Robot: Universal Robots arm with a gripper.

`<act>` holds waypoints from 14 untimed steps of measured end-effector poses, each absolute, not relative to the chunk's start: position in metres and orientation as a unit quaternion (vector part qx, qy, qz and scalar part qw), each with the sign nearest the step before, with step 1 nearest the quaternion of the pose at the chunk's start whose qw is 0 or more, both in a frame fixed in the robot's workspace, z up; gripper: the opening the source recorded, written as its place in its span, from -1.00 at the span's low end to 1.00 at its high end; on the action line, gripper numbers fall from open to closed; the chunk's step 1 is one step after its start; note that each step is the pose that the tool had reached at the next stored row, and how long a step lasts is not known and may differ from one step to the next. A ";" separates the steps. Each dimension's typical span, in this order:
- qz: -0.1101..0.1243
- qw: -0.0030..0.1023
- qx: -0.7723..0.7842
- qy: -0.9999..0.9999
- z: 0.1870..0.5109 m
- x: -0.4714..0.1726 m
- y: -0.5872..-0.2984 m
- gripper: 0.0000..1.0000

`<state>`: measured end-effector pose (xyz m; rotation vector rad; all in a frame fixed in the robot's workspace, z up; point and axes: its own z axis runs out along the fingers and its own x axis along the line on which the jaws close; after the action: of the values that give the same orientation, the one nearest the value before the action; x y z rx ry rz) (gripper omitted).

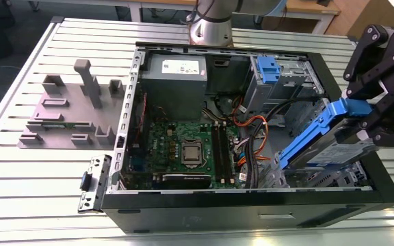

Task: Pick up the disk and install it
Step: 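Pick up the disk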

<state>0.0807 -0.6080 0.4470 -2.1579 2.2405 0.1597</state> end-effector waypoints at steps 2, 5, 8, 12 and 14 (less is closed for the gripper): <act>0.051 0.013 -0.693 0.719 0.446 0.084 -0.607 -0.27; 0.052 0.013 -0.693 0.719 0.446 0.088 -0.606 -0.27; 0.052 0.013 -0.693 0.719 0.445 0.090 -0.606 -0.27; 0.052 0.013 -0.693 0.719 0.445 0.091 -0.605 -0.27; 0.052 0.013 -0.693 0.719 0.445 0.092 -0.605 -0.27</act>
<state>0.0915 -0.6054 0.4452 -2.1583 2.2412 0.1610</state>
